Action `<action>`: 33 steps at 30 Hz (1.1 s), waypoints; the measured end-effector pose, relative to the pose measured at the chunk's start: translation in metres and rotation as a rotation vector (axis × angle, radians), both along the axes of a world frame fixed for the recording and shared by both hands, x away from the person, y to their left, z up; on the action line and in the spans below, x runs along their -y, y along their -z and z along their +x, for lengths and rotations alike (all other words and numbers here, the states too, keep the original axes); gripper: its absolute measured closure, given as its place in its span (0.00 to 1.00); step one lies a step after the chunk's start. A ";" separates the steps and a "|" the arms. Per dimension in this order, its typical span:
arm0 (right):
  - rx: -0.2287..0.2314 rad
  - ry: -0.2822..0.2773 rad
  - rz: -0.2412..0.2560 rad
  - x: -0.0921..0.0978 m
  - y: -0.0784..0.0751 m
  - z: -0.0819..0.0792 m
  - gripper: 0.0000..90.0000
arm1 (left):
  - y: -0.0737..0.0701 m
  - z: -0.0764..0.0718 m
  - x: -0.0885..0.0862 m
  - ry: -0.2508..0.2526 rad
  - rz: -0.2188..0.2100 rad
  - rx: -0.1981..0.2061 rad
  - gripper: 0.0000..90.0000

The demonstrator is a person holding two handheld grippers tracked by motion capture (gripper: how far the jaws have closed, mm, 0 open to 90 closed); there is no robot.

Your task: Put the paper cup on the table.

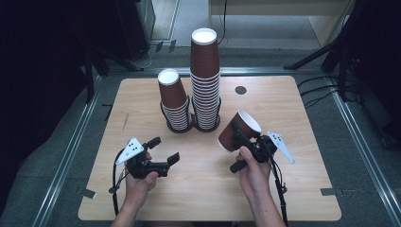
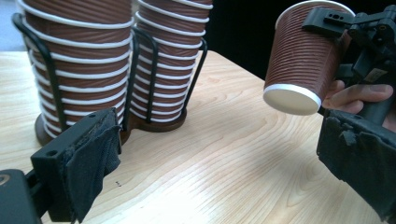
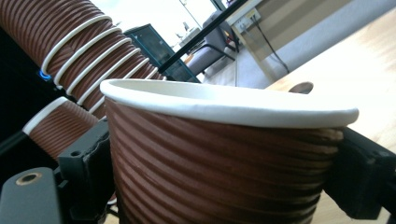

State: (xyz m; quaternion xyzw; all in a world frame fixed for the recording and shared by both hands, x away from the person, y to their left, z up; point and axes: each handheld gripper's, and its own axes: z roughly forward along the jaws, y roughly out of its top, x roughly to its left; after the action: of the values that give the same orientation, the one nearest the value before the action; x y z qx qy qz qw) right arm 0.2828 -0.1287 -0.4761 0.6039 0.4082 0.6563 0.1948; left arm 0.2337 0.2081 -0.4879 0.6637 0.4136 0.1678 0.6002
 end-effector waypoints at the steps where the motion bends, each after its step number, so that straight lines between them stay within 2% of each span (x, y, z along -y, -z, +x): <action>1: 0.005 0.005 -0.017 0.001 0.000 0.001 0.12 | 0.001 -0.001 -0.002 -0.002 0.000 -0.001 0.00; 7: 0.013 0.024 -0.090 0.008 0.000 0.007 0.12 | 0.007 -0.006 -0.010 -0.025 0.013 -0.014 0.00; 12: 0.016 0.026 -0.145 0.013 0.002 0.015 0.12 | 0.012 -0.011 -0.023 -0.078 0.040 -0.006 0.00; 15: 0.019 0.035 -0.182 0.017 0.002 0.020 0.12 | 0.016 -0.013 -0.034 -0.110 0.047 -0.014 0.00; 20: 0.012 0.051 -0.210 0.024 0.005 0.029 0.12 | 0.026 -0.018 -0.050 -0.147 0.059 -0.040 0.00; 25: 0.010 0.069 -0.230 0.032 0.009 0.036 0.12 | 0.034 -0.025 -0.066 -0.173 0.051 -0.069 0.00; 30: 0.051 0.070 -0.272 0.039 0.011 0.042 0.12 | 0.040 -0.029 -0.082 -0.196 0.074 -0.081 0.00; 33: 0.052 0.080 -0.273 0.043 0.011 0.045 0.12 | 0.043 -0.032 -0.090 -0.220 0.083 -0.091 0.00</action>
State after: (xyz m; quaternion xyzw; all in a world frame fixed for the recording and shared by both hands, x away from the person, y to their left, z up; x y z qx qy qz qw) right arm 0.3280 -0.1717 -0.4874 0.5704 0.4642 0.6017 0.3117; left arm 0.2022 0.2981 -0.5309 0.6456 0.5032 0.2194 0.5309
